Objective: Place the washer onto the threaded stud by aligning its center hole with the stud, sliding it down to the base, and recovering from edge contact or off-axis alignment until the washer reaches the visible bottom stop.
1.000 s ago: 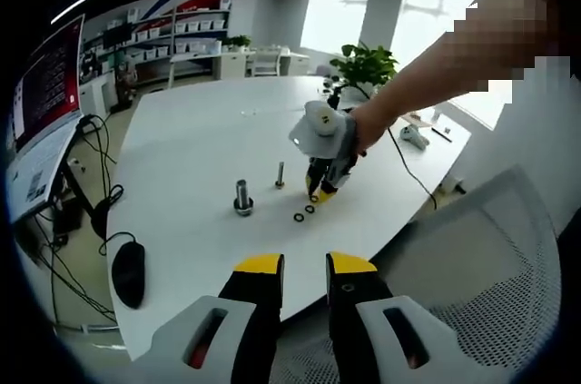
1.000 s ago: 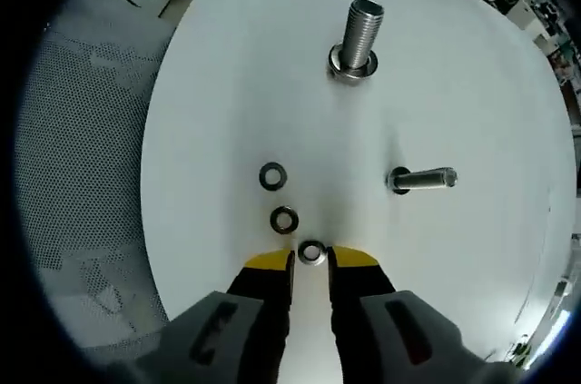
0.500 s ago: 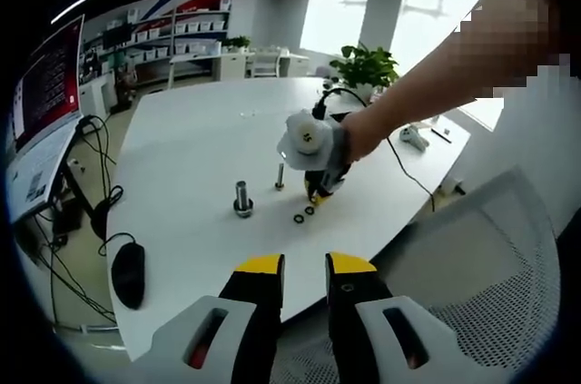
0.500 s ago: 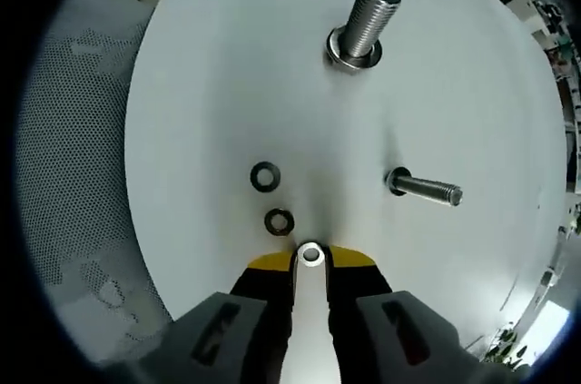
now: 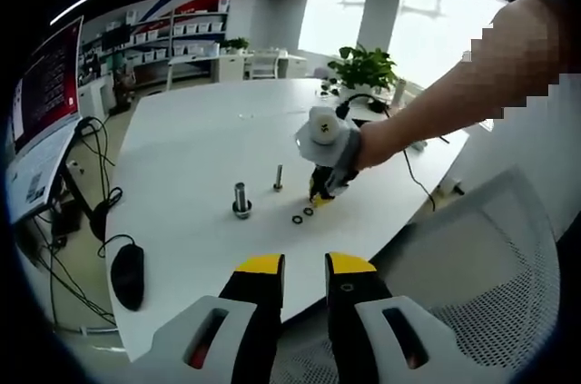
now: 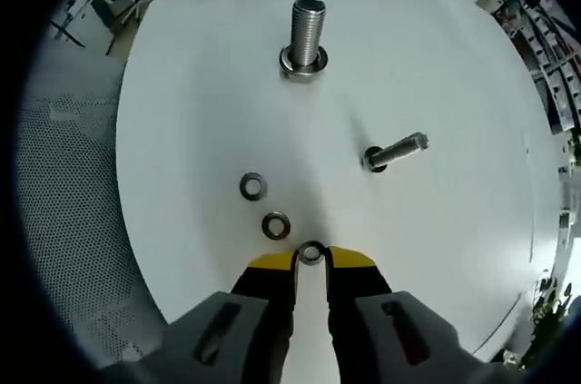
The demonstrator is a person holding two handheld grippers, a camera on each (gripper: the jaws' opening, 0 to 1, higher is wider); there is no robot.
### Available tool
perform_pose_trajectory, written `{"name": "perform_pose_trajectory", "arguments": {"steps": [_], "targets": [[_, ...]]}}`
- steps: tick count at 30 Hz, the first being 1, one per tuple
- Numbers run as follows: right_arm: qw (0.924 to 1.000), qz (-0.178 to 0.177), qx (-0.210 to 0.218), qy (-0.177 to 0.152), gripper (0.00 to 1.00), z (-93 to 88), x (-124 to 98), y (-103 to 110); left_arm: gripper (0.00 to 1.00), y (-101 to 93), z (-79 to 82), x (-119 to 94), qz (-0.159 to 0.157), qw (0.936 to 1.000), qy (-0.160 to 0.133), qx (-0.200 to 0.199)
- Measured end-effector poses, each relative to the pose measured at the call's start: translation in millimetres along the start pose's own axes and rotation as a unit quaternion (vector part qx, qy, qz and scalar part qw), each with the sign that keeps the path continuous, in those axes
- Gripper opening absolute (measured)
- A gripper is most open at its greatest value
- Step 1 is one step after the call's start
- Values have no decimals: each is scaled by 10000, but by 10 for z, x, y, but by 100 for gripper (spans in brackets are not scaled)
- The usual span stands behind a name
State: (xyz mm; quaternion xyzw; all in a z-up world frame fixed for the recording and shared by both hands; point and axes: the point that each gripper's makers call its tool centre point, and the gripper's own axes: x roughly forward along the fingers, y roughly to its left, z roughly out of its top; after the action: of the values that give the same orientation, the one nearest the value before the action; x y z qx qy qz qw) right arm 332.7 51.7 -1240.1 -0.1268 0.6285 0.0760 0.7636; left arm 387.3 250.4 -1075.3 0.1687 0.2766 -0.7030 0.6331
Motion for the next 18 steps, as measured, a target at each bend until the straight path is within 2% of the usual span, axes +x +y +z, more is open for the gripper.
{"name": "perform_pose_trajectory", "arguments": {"steps": [4, 5, 7, 9, 12, 14, 18], "targets": [[9997, 43, 164, 194, 14, -63, -25, -17, 15, 2, -17, 3, 1, 10000, 29, -2], [9997, 17, 181, 177, 14, -59, -68, 14, 15, -1, -12, -1, 1, 10000, 32, -5], [9997, -41, 196, 114, 14, -37, -84, -54, 15, -1, -1, -3, 6, 10000, 18, -20], [9995, -134, 266, -55, 14, 51, -242, -144, 15, 4, 3, 4, 0, 10000, -3, -10], [9987, -213, 371, -289, 14, 158, -256, -290, 15, -3, 9, -4, 2, 10000, -14, 18], [9974, -273, 475, -471, 14, 289, -420, -320, 15, -4, 29, -17, 17, 10000, -53, -5], [9959, -303, 551, -656, 14, 449, -528, -359, 15, 4, 25, -15, 30, 10000, -57, -5]]}}
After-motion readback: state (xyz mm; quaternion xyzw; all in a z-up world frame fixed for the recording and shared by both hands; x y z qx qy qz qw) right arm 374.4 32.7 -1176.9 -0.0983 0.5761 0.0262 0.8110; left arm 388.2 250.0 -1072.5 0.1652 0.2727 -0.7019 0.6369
